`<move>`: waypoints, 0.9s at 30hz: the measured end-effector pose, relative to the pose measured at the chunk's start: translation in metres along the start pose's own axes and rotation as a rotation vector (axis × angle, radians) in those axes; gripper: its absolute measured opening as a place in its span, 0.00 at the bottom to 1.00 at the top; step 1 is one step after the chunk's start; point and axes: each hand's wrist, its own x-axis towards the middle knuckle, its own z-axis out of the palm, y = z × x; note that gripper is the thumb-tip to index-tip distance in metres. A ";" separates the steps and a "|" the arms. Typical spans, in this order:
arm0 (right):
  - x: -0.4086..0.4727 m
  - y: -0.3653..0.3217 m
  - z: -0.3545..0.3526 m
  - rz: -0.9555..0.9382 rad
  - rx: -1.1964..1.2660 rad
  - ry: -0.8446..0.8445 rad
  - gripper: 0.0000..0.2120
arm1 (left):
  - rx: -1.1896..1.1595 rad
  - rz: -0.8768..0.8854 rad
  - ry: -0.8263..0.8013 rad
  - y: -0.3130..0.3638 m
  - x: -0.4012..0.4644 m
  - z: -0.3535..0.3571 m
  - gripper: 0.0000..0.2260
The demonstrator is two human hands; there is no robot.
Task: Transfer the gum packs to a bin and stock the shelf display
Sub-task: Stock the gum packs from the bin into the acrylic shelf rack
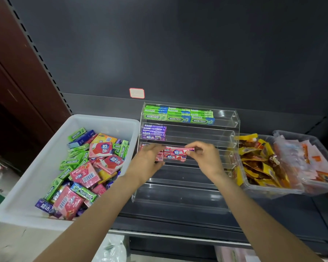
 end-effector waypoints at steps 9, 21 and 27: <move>-0.004 0.006 0.022 -0.052 -0.167 0.015 0.09 | 0.257 0.028 -0.114 -0.016 -0.002 0.014 0.28; -0.001 0.000 0.018 -0.139 -0.414 -0.052 0.11 | 0.264 0.017 -0.116 -0.012 0.000 0.013 0.27; -0.005 0.004 0.014 -0.173 -0.442 -0.116 0.11 | 0.254 0.016 -0.111 -0.013 0.002 0.014 0.27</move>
